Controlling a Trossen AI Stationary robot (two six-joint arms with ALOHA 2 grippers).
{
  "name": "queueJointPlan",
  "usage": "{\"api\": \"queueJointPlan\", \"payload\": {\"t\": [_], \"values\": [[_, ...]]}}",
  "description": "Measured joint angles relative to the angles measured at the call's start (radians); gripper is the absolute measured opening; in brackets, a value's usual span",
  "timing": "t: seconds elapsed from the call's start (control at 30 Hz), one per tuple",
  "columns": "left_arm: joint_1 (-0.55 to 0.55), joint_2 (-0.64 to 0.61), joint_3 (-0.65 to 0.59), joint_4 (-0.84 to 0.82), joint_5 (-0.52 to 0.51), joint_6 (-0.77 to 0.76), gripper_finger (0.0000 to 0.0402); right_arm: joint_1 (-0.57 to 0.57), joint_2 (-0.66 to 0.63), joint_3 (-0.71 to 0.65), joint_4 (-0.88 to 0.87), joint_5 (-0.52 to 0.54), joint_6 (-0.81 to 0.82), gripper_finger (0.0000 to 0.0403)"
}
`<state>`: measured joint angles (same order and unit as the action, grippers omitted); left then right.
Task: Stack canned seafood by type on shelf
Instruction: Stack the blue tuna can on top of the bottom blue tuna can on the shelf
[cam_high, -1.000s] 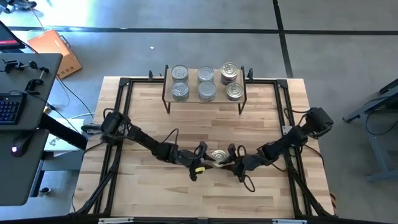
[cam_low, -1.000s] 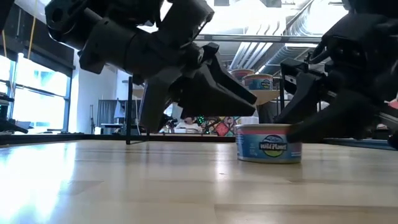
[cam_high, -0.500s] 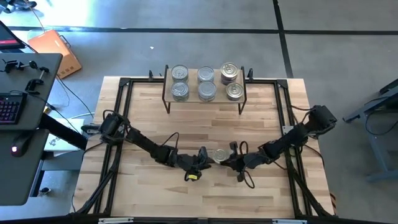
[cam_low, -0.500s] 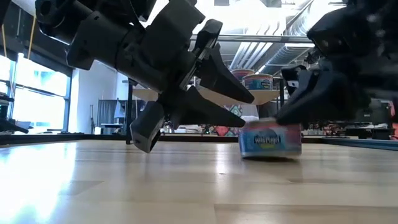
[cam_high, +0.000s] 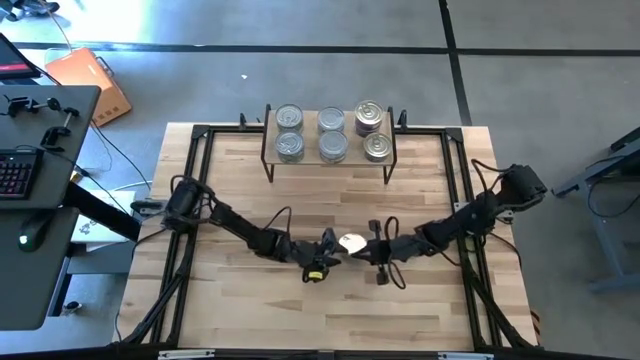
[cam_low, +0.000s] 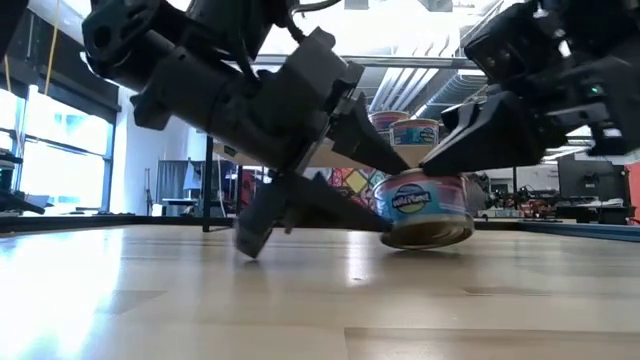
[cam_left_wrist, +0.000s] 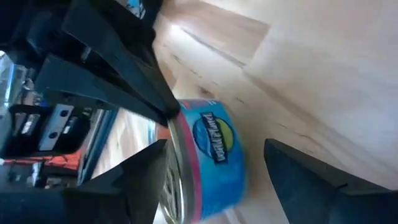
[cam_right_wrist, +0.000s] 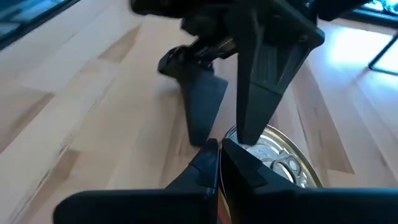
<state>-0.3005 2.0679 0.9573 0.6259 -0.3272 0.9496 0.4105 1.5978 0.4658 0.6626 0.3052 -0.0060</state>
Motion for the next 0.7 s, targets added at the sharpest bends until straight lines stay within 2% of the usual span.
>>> {"api": "queueJointPlan", "payload": {"t": [0.23,0.7], "values": [[-0.013,0.056,-0.001,0.14,-0.112,0.003,0.026,-0.027,-0.001,0.051,-0.043,0.001,0.061,0.0],[-0.005,0.059,-0.001,0.058,-0.179,-0.119,0.0249,-0.031,-0.002,0.062,-0.061,-0.028,0.118,0.0]]}}
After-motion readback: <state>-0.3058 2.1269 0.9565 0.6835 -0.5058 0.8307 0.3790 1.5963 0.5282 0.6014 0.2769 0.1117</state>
